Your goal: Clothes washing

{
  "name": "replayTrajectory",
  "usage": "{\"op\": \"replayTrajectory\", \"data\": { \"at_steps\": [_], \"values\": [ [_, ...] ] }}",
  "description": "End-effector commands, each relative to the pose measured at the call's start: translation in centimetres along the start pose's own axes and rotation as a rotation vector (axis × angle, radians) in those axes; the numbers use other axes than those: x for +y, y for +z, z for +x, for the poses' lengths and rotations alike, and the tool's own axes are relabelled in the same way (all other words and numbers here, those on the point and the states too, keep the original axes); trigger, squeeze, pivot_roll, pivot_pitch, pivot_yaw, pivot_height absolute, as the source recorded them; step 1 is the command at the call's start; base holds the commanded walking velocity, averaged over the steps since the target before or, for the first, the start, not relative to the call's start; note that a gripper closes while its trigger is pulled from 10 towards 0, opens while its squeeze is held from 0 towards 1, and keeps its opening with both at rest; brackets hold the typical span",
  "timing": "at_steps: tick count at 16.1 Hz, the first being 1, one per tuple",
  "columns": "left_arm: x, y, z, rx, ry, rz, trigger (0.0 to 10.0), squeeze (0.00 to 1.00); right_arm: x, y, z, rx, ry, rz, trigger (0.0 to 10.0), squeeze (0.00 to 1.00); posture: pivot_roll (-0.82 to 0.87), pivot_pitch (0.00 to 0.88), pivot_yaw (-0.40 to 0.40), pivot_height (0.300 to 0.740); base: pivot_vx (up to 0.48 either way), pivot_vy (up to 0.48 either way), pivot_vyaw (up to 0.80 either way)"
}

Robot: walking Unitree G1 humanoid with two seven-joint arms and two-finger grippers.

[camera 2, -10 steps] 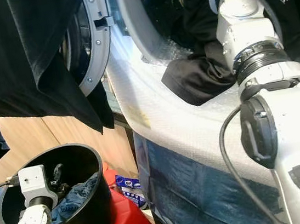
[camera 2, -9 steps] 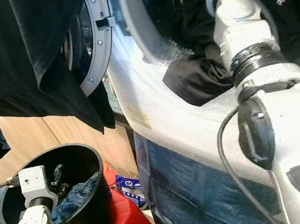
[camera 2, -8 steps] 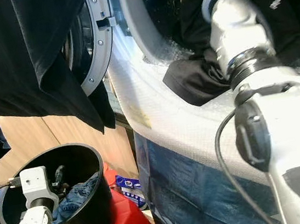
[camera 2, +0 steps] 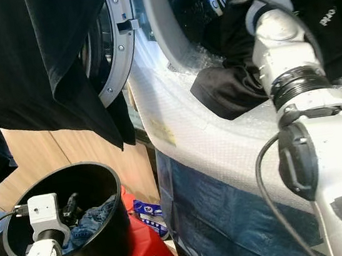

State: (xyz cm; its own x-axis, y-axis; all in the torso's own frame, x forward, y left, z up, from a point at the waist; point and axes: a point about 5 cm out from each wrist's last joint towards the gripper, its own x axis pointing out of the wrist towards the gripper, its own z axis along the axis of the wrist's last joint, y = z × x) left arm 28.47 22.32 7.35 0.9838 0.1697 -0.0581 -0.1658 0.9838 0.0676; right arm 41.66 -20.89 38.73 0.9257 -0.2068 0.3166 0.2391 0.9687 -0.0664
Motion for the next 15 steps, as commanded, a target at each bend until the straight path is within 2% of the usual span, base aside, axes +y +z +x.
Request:
{"op": "replayTrajectory", "data": {
  "at_steps": [1, 4, 5, 7, 8, 11, 15],
  "values": [
    [-0.2, 0.1, -0.1, 0.010, -0.009, 0.002, 10.0, 0.00, -1.8, 1.1, 0.1, -0.043, -0.066, 0.010, 10.0, 1.00, 0.06, 0.000, 0.079, 0.740, 0.000, 0.000, 0.00],
    [-0.5, -0.3, -0.4, 0.020, -0.020, 0.002, 10.0, 0.00, -2.4, 1.4, 0.1, -0.062, -0.066, -0.015, 10.0, 1.00, 0.04, 0.000, 0.083, 0.740, 0.000, 0.000, 0.00],
    [-0.7, -0.3, -0.4, 0.023, -0.026, 0.007, 10.0, 0.00, -2.0, 0.9, 0.1, -0.019, 0.005, 0.142, 10.0, 1.00, 0.04, 0.000, 0.086, 0.740, 0.000, 0.000, 0.00],
    [-0.8, -0.3, -0.4, 0.023, -0.028, 0.009, 10.0, 0.00, -2.6, 1.1, 0.1, -0.037, -0.006, 0.115, 10.0, 1.00, 0.04, 0.000, 0.081, 0.740, 0.000, 0.000, 0.00],
    [-0.9, -0.3, -0.4, 0.021, -0.027, 0.010, 10.0, 0.00, -3.9, 1.2, 0.0, -0.058, -0.050, 0.061, 10.0, 1.00, 0.05, 0.000, 0.076, 0.740, 0.000, 0.000, 0.00],
    [-0.6, -0.4, -0.6, 0.024, -0.023, 0.011, 10.0, 0.00, -5.3, 0.4, -0.2, -0.049, -0.071, 0.036, 10.0, 1.00, 0.05, 0.000, 0.072, 0.740, 0.000, 0.000, 0.00],
    [-0.5, -0.4, -0.6, 0.024, -0.020, 0.014, 10.0, 0.00, -5.7, -0.8, -0.7, -0.080, -0.014, 0.040, 10.0, 1.00, 0.05, 0.000, 0.076, 0.740, 0.000, 0.000, 0.00]
  ]
}}
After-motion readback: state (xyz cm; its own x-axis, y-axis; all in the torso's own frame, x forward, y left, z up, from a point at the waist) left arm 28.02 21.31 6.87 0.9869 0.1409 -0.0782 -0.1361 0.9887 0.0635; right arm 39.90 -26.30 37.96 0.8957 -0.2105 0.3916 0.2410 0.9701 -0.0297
